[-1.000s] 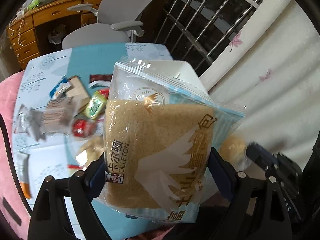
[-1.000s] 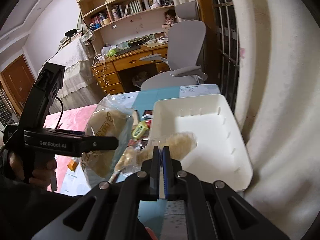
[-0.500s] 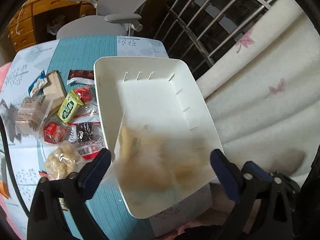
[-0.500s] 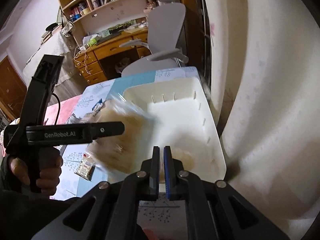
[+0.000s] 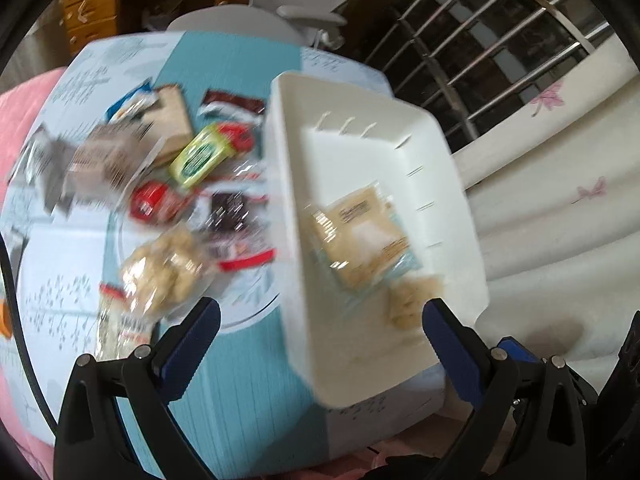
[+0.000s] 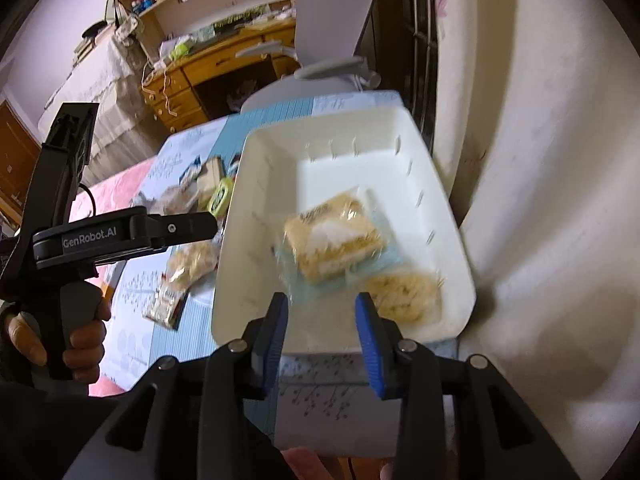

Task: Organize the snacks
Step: 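Move both tools back over the snack bar and LIPO packet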

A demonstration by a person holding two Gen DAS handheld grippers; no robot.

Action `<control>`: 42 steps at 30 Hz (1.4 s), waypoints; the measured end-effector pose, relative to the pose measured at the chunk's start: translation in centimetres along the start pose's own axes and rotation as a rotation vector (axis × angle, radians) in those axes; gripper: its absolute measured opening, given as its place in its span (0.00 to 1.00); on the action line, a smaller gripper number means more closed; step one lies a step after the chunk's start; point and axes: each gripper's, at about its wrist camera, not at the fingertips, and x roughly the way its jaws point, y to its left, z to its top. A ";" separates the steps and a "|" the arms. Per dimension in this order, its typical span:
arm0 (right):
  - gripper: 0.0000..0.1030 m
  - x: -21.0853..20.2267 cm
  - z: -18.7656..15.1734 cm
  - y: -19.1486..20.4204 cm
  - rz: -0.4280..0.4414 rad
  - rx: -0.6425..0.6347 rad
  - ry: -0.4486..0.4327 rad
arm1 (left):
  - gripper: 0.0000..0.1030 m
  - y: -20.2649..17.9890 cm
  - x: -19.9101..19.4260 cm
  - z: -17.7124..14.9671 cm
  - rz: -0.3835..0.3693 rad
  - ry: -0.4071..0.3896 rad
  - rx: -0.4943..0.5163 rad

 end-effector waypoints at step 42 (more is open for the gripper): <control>0.41 10.3 -6.3 22.5 -0.090 0.351 -0.005 | 0.97 26.5 -9.6 -3.2 0.281 0.099 0.235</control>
